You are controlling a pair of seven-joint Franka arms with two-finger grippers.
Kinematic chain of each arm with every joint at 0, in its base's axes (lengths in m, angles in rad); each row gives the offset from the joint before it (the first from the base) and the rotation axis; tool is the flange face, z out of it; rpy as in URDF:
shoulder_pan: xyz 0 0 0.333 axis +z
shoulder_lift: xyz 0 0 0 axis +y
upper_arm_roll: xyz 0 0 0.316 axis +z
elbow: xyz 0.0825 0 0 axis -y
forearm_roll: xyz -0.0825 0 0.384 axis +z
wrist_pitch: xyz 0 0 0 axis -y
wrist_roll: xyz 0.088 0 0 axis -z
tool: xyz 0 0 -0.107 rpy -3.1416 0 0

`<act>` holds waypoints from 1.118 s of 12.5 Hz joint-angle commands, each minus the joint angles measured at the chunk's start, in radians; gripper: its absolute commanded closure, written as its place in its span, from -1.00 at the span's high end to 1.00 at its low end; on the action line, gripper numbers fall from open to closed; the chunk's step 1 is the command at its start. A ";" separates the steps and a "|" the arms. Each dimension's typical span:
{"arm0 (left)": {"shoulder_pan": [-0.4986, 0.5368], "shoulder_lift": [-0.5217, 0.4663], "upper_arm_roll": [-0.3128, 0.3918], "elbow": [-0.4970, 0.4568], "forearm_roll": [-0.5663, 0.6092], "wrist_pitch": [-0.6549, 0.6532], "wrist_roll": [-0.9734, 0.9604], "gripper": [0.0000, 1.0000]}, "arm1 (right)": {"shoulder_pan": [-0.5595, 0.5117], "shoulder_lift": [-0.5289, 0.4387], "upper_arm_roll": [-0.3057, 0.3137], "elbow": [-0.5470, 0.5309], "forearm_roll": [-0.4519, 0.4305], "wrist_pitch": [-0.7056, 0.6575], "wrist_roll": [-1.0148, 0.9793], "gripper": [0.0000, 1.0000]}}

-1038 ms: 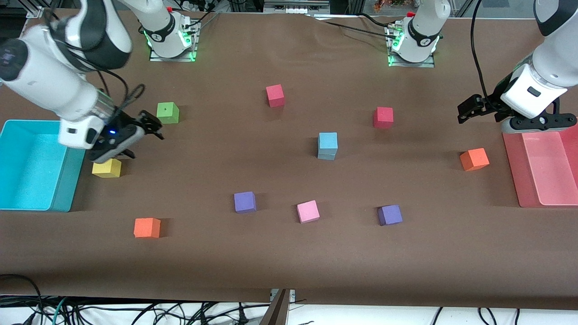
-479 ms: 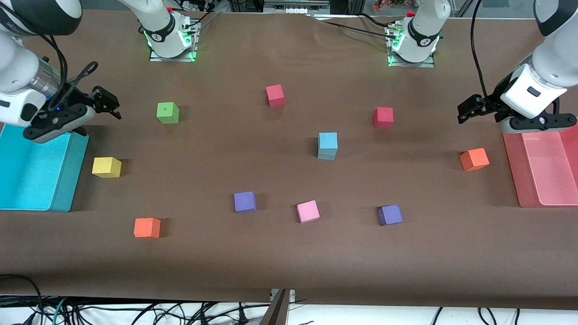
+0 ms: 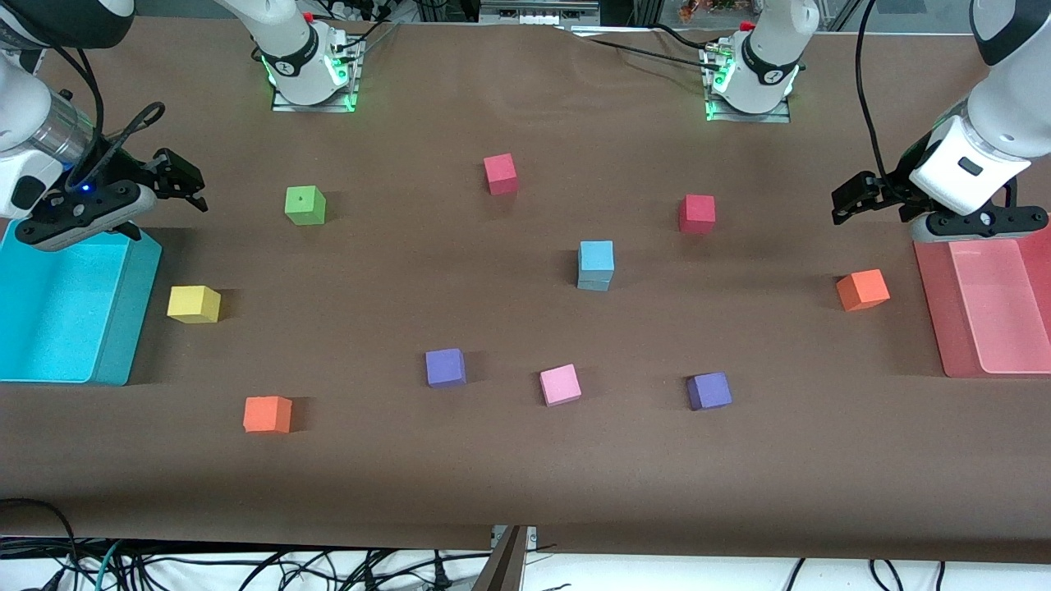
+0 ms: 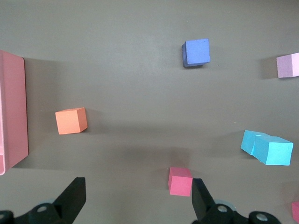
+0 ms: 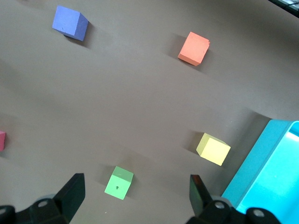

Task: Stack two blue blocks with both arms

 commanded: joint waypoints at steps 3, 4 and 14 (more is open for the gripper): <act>-0.015 -0.027 0.012 -0.024 0.023 0.013 0.018 1.00 | -0.001 -0.016 -0.022 0.008 -0.013 -0.011 0.015 0.98; -0.015 -0.027 0.012 -0.024 0.022 0.012 0.018 1.00 | -0.001 -0.015 -0.025 0.008 -0.012 -0.004 0.015 0.98; -0.015 -0.027 0.012 -0.024 0.023 0.012 0.018 1.00 | -0.001 -0.016 -0.023 0.025 -0.012 -0.034 0.105 0.98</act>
